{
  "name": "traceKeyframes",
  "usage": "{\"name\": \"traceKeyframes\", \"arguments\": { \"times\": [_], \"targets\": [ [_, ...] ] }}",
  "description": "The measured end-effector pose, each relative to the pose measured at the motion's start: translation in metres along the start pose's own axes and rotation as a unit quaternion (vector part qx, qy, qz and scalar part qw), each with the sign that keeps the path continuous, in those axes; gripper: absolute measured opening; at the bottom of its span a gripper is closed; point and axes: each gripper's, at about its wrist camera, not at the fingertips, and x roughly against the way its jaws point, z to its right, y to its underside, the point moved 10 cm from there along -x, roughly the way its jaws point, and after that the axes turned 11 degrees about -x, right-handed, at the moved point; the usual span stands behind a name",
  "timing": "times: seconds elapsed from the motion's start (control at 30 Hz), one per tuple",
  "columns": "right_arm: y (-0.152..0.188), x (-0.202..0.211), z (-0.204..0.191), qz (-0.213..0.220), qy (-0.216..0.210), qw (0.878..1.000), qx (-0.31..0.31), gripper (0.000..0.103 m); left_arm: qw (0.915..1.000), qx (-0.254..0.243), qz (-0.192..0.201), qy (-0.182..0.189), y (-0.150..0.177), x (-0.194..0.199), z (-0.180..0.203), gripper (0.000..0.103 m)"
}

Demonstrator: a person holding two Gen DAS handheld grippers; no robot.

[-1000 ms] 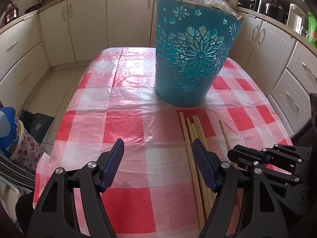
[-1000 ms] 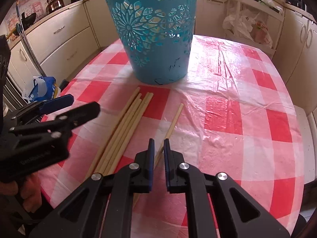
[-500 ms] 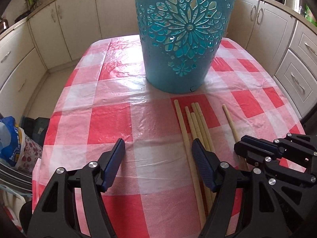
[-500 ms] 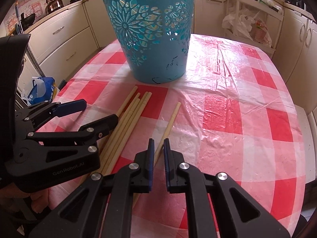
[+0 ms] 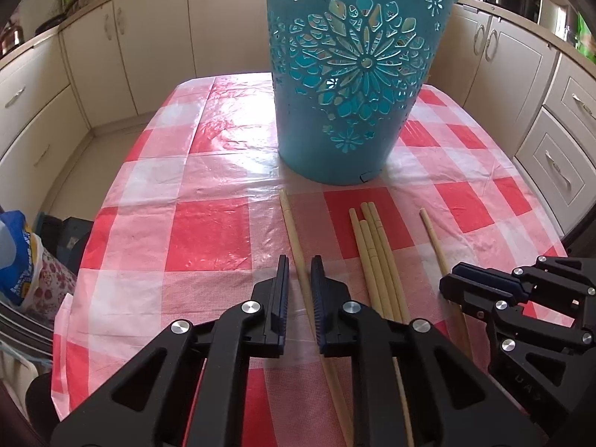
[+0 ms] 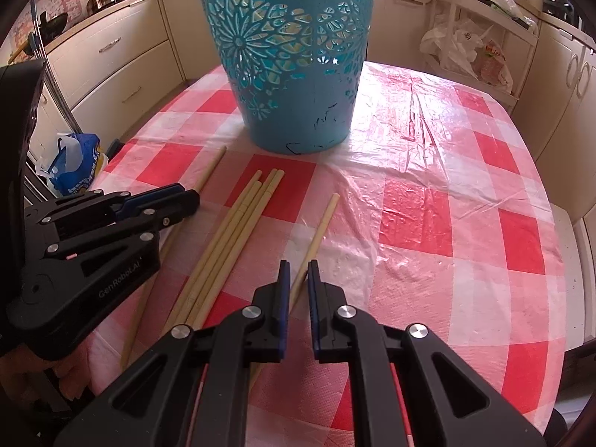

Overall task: Organize utensils
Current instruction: 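Lower both tools to the sticks and close the left tool on one, then close the right tool on a wooden stick while the left tool holds its stick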

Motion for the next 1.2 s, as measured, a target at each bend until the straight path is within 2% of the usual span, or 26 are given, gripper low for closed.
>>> {"name": "traceKeyframes", "arguments": {
  "times": [0.07,0.13,0.17,0.2,0.27,0.43,0.5,0.57,0.63,0.67,0.87,0.93,0.97,1.0,1.03,1.07,1.1,1.2],
  "targets": [
    [-0.001,-0.001,0.0,-0.002,0.0,1.0,-0.002,0.014,0.9999,-0.009,-0.006,0.0,-0.002,-0.001,0.003,0.018],
    [-0.002,-0.001,-0.001,-0.002,0.004,1.0,-0.001,0.014,0.9999,-0.013,-0.005,-0.006,-0.003,-0.002,0.005,0.019],
    [-0.002,-0.001,-0.001,-0.002,0.006,1.0,0.001,0.014,0.9999,-0.013,0.0,-0.008,-0.003,-0.002,0.006,0.016],
    [-0.001,-0.001,-0.001,-0.002,0.007,1.0,0.003,0.012,0.9999,-0.009,0.002,-0.01,-0.003,-0.002,0.005,0.007],
    [0.0,-0.001,0.001,-0.003,0.01,1.0,0.006,0.009,0.9999,0.004,0.004,-0.009,-0.002,-0.001,0.001,0.005],
    [0.001,0.001,0.005,-0.011,0.012,1.0,0.007,0.009,0.9997,0.02,-0.004,-0.013,0.0,-0.002,-0.006,0.006],
    [-0.001,0.0,0.006,-0.01,0.013,1.0,0.003,0.01,0.9999,0.01,-0.01,-0.008,-0.002,-0.003,-0.002,0.012],
    [-0.004,-0.001,0.007,-0.01,0.011,1.0,-0.005,0.01,0.9998,0.002,-0.018,-0.008,-0.005,-0.005,0.001,0.028],
    [-0.004,-0.001,0.007,-0.01,0.011,1.0,-0.002,0.009,0.9998,0.0,-0.018,-0.011,-0.008,-0.007,0.0,0.023],
    [-0.003,-0.001,0.005,-0.011,0.01,1.0,0.004,0.008,0.9998,0.0,-0.015,-0.009,-0.008,-0.007,0.0,0.005],
    [0.001,0.001,0.006,-0.021,0.007,1.0,0.015,0.008,0.9999,0.003,-0.014,-0.003,-0.004,-0.004,0.002,0.006],
    [0.0,0.001,0.005,-0.021,0.006,1.0,0.017,0.019,0.9997,-0.002,-0.022,0.002,-0.007,-0.005,0.005,0.016],
    [0.0,0.0,0.004,-0.02,0.008,1.0,0.017,0.019,0.9996,-0.005,-0.027,-0.002,-0.008,-0.006,0.005,0.035],
    [0.0,0.0,0.003,-0.019,0.011,1.0,0.019,0.019,0.9996,-0.005,-0.027,-0.01,-0.01,-0.007,0.004,0.042],
    [0.0,-0.001,0.001,-0.018,0.011,0.999,0.024,0.014,0.9996,-0.004,-0.026,-0.012,-0.01,-0.007,0.002,0.04],
    [0.001,-0.001,-0.001,-0.019,0.007,0.999,0.025,0.008,0.9997,-0.005,-0.018,-0.014,-0.01,-0.007,0.001,0.019],
    [0.001,-0.001,-0.002,-0.02,0.003,0.999,0.026,0.006,0.9998,-0.004,-0.018,-0.011,-0.009,-0.007,0.0,0.007],
    [0.001,0.0,-0.001,-0.021,0.002,0.999,0.025,0.006,0.9999,0.004,-0.014,0.009,-0.006,-0.005,-0.001,0.005]
  ]
}}
